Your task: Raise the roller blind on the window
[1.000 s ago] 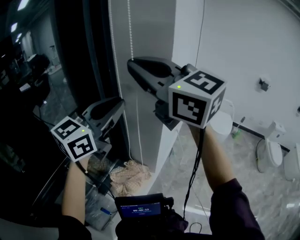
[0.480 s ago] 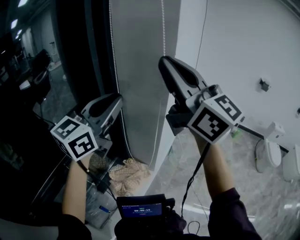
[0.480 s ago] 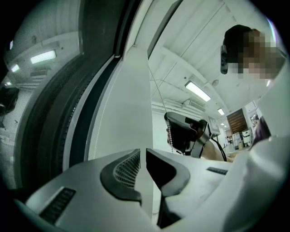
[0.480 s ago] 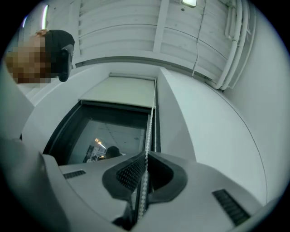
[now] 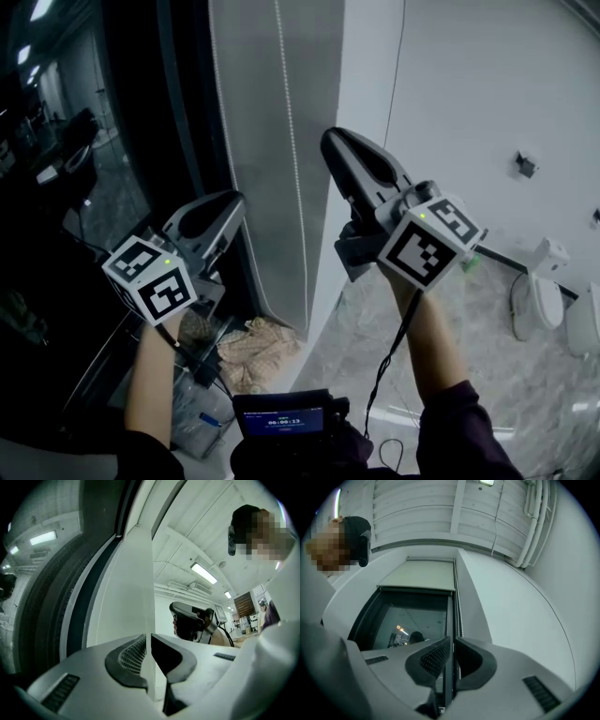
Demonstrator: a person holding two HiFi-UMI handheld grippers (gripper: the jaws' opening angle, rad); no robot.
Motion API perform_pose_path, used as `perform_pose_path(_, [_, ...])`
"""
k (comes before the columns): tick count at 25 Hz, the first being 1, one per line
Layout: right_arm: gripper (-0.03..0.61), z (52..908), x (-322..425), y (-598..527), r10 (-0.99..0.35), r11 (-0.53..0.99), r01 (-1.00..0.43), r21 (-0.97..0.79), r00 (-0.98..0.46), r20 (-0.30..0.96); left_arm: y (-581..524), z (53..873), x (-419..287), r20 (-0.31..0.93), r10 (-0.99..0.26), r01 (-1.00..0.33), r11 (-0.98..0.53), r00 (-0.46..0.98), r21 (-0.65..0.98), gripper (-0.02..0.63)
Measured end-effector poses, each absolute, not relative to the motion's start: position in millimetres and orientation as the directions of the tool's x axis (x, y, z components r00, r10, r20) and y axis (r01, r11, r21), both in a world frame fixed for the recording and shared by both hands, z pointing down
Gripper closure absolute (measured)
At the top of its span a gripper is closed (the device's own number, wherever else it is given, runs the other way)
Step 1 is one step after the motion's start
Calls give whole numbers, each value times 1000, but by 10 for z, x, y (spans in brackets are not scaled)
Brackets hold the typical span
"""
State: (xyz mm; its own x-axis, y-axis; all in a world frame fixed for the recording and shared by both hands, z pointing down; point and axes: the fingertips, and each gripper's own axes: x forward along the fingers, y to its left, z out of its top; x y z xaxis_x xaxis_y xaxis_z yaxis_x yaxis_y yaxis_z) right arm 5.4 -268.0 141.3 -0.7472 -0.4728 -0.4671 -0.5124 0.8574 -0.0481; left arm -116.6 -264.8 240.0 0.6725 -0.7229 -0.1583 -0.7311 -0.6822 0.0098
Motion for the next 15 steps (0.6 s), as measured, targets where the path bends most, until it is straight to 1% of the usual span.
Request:
perform_pose_path(5, [569, 1484, -36, -2613, -461, 858, -513, 8, -778, -428, -2634, 2386, -1169, -163, -725, -734, -679, 669, 12, 598])
perform_pose_path(15, [571, 1809, -384, -2473, -399, 890, -449, 76, -849, -346, -2495, 2167, -1082, -228, -706, -729, -684, 670, -23, 600])
